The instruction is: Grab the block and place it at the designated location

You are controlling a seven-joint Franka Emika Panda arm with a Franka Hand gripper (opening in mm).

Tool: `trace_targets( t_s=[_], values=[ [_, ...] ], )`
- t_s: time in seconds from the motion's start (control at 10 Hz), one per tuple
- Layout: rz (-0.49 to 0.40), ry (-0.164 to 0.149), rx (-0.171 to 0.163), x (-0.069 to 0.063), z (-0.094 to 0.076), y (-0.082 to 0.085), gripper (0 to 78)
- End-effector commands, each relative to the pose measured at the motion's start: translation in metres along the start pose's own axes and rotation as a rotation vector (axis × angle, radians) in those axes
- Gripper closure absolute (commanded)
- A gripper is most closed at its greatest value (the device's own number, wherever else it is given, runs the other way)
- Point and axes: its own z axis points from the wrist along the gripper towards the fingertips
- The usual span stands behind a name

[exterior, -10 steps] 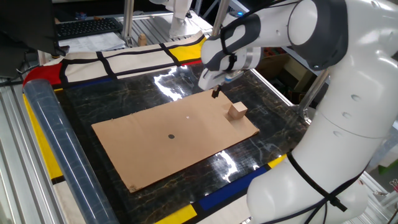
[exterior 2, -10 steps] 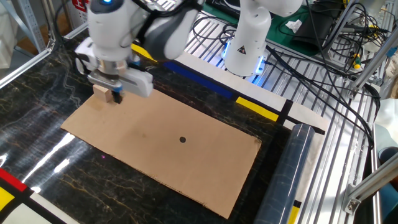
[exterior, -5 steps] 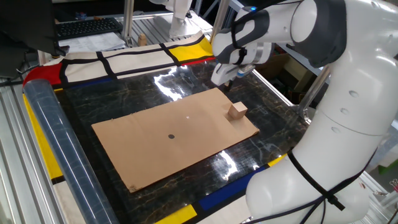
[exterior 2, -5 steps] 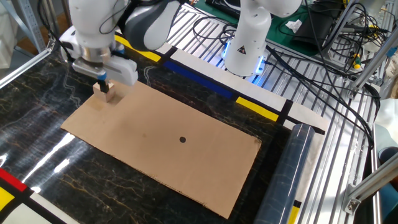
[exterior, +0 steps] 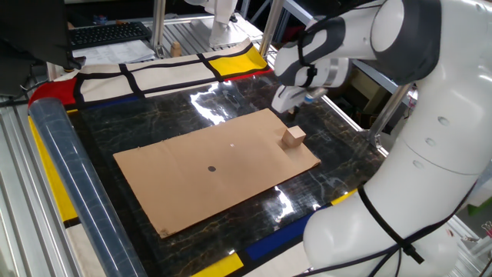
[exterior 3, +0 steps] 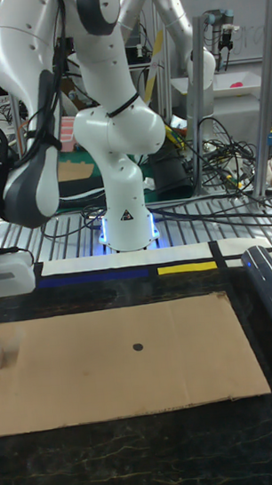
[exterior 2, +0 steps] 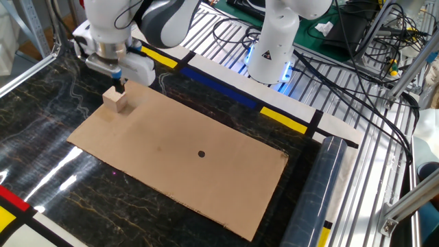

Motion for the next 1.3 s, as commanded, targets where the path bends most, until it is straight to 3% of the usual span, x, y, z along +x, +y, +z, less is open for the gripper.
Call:
trace_targets(
  t_s=[0.1,0.6,1.3],
  values=[
    [0.075,0.015,-0.009,0.016,0.010,-0.020,77.6],
    [0.062,0.011,-0.007,0.014,0.031,-0.016,77.6],
    [0.052,0.003,-0.035,0.009,0.039,-0.012,77.6]
  ],
)
